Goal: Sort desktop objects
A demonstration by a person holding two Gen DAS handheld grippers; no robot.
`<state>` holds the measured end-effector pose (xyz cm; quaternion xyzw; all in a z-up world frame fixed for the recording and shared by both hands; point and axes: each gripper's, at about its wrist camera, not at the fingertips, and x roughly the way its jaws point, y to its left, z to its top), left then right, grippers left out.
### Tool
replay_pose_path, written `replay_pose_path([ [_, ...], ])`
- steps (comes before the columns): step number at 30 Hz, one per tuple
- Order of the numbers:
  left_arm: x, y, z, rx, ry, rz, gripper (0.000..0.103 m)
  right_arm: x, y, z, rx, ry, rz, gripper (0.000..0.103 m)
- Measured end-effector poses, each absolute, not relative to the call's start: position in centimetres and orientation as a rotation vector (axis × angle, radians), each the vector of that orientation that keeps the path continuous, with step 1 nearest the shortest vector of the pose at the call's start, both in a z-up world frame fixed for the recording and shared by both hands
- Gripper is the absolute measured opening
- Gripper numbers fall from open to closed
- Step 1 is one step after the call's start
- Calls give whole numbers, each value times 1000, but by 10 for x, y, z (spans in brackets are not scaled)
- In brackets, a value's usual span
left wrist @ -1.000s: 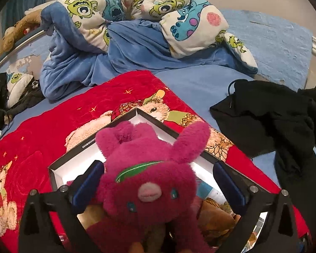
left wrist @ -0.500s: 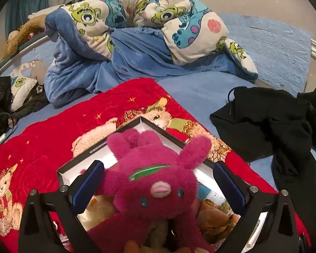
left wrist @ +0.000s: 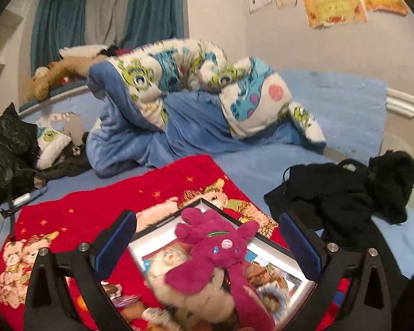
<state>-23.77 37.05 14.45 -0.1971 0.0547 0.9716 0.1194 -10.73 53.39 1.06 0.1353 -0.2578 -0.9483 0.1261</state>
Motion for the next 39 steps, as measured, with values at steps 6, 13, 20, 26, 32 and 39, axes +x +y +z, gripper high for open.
replay_pose_path([
  [6,-141,333,193,-447,171,2950,103,-59,499,62,349,-538,-2755,103],
  [13,-20,280,224,-360,13,3031,103,39,456,121,233,-308,-2976,103],
  [20,81,234,177,-363,3,3084,103,108,428,112,161,-190,-3150,103],
  [26,116,199,146,-386,-30,3075,103,123,409,107,154,-117,-3174,103],
  [32,126,151,133,-492,-224,3042,103,110,391,96,270,-64,-3184,103],
  [39,137,132,142,-450,-206,3067,103,106,381,96,211,-61,-3207,103],
])
